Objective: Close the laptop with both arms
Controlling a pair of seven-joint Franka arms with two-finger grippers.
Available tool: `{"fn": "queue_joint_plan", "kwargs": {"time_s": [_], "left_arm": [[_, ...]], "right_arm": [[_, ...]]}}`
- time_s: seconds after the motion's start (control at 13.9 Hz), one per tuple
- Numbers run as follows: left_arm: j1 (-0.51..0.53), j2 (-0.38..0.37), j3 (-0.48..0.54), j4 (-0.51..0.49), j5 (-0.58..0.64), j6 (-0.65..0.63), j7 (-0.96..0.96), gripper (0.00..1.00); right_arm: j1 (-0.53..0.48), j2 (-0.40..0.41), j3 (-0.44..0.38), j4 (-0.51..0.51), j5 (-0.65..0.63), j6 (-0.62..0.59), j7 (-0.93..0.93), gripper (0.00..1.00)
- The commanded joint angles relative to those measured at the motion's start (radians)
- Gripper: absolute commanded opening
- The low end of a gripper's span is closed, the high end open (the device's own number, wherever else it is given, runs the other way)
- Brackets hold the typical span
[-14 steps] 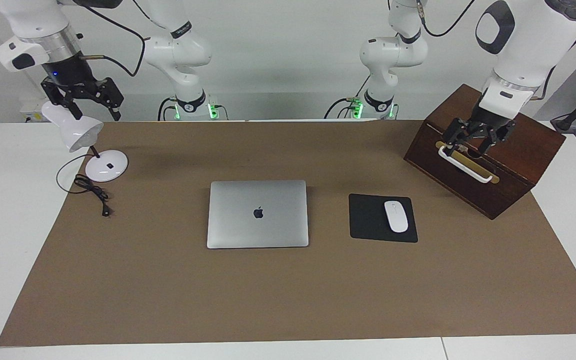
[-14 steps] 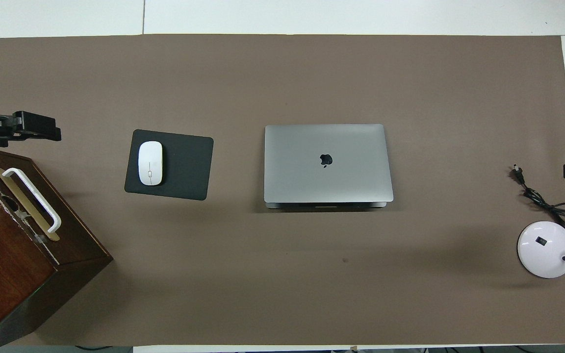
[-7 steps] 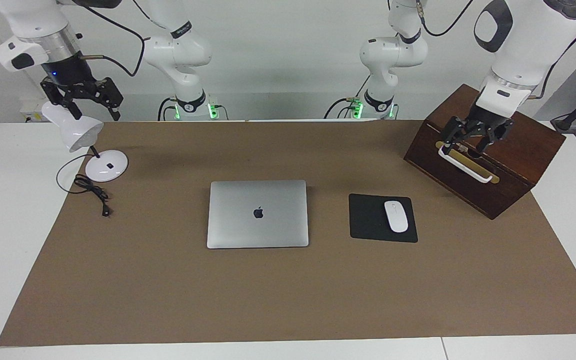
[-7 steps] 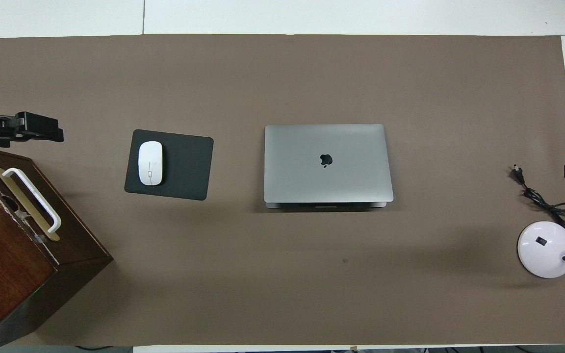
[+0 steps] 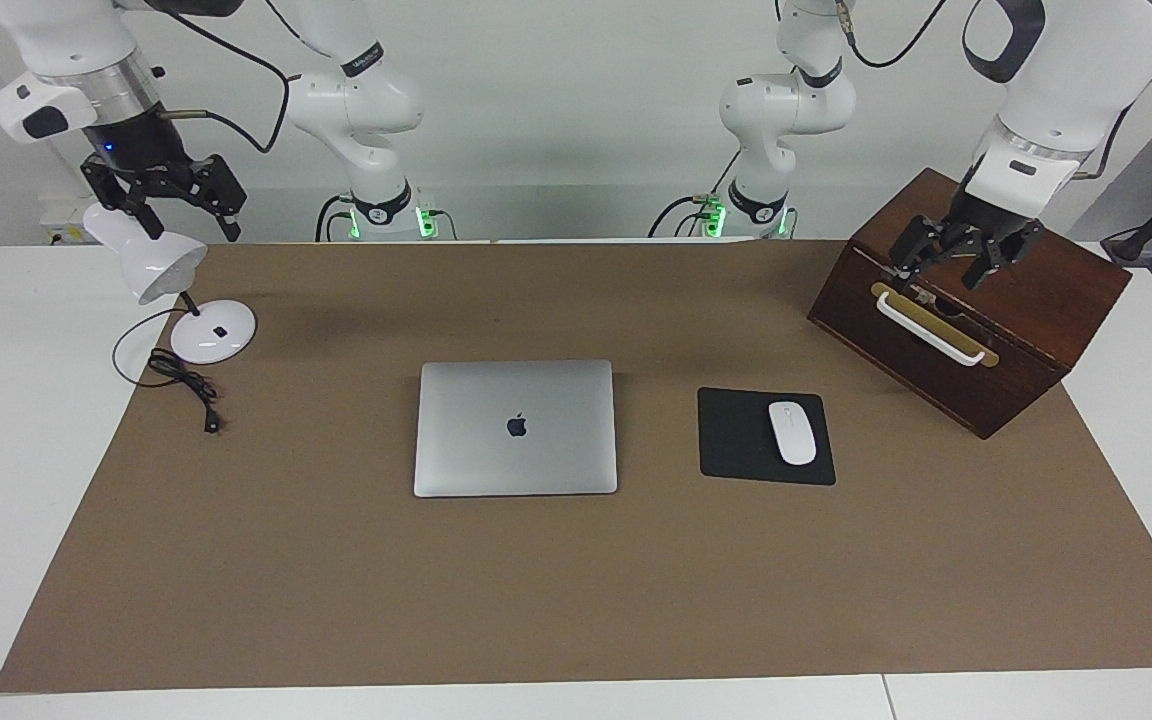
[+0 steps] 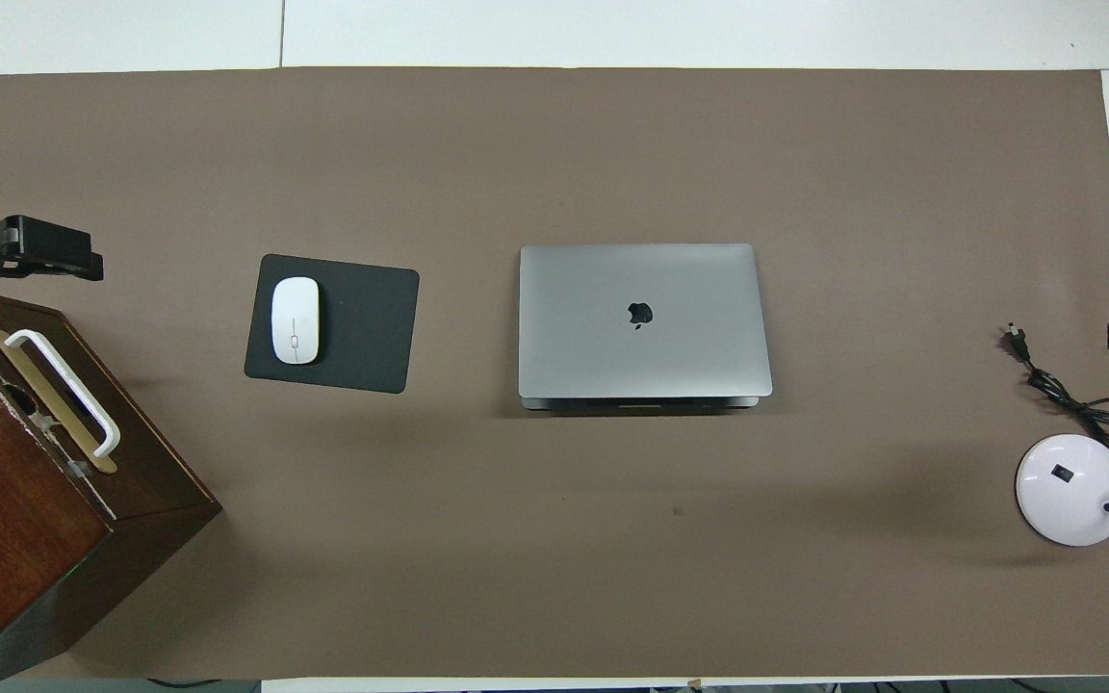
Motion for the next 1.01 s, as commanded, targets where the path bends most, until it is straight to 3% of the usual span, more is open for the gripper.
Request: {"fn": "queue_joint_plan", "kwargs": {"time_s": [0.0, 0.94], "left_arm": [[0.003, 0.021, -0.003, 0.035, 0.018, -0.022, 0.001, 1.0], [0.002, 0.02, -0.005, 0.037, 0.014, -0.034, 0.001, 1.0]], "right_arm": [[-0.017, -0.012, 0.006, -0.005, 0.0, -0.007, -0.021, 1.0], [-0.017, -0.012, 0.005, -0.004, 0.002, -0.009, -0.022, 1.0]]}}
